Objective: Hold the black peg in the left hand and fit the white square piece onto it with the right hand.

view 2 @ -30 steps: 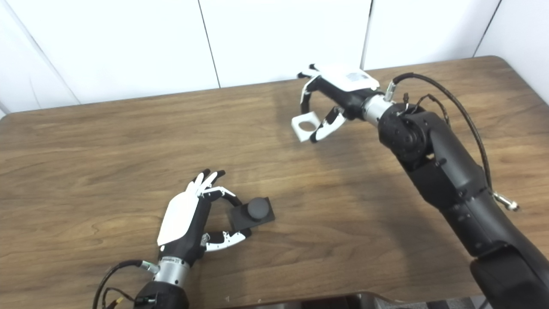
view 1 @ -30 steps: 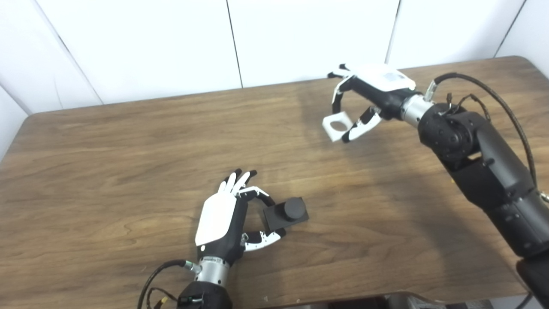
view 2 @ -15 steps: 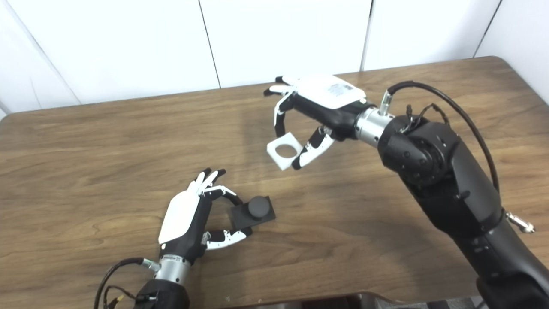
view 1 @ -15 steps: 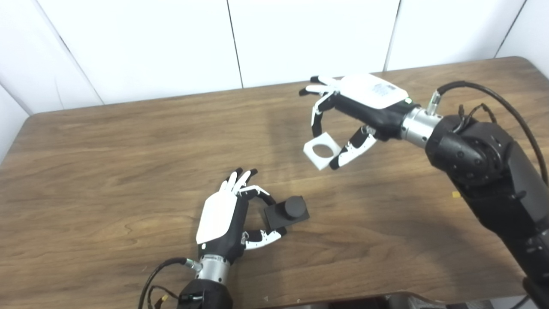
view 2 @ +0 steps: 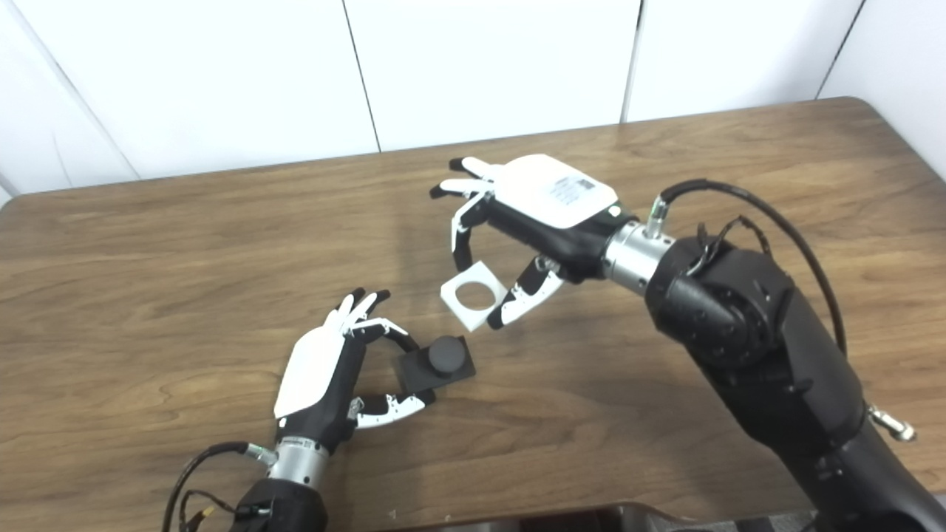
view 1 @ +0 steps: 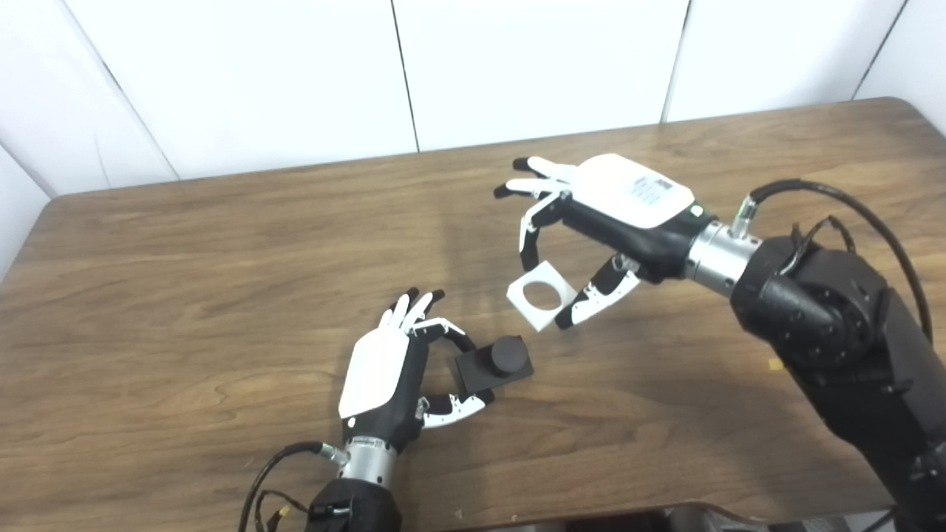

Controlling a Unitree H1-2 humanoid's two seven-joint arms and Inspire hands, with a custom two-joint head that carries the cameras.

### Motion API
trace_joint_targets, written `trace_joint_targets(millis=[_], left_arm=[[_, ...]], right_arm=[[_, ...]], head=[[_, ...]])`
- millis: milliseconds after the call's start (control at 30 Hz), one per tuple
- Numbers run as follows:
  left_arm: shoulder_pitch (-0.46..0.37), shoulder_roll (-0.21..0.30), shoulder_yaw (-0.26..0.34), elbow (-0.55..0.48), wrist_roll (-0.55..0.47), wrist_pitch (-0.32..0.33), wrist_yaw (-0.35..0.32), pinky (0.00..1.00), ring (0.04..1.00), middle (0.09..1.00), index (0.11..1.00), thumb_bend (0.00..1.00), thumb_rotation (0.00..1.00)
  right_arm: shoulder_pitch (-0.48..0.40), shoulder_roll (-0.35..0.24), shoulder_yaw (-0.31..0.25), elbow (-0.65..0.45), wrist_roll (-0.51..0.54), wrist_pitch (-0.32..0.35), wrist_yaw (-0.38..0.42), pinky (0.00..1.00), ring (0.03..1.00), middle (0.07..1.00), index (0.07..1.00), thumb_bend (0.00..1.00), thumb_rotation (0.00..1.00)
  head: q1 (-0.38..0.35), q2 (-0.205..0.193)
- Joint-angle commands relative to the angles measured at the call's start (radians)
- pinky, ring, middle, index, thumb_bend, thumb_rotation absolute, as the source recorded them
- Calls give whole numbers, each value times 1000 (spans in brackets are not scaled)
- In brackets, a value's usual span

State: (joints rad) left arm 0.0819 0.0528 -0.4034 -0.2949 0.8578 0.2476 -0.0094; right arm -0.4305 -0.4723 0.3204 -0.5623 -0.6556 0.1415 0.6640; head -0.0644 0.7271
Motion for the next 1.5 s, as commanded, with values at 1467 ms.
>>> trace_joint_targets(millis=[1467], left_arm=[[-4,-11,10,-50,39,5,-28,1000,1000,933,492,488,90]], right_arm=[[74,105,45,25,-87,-116,-22,959,1000,924,491,525,144]], head=[[14,-9]])
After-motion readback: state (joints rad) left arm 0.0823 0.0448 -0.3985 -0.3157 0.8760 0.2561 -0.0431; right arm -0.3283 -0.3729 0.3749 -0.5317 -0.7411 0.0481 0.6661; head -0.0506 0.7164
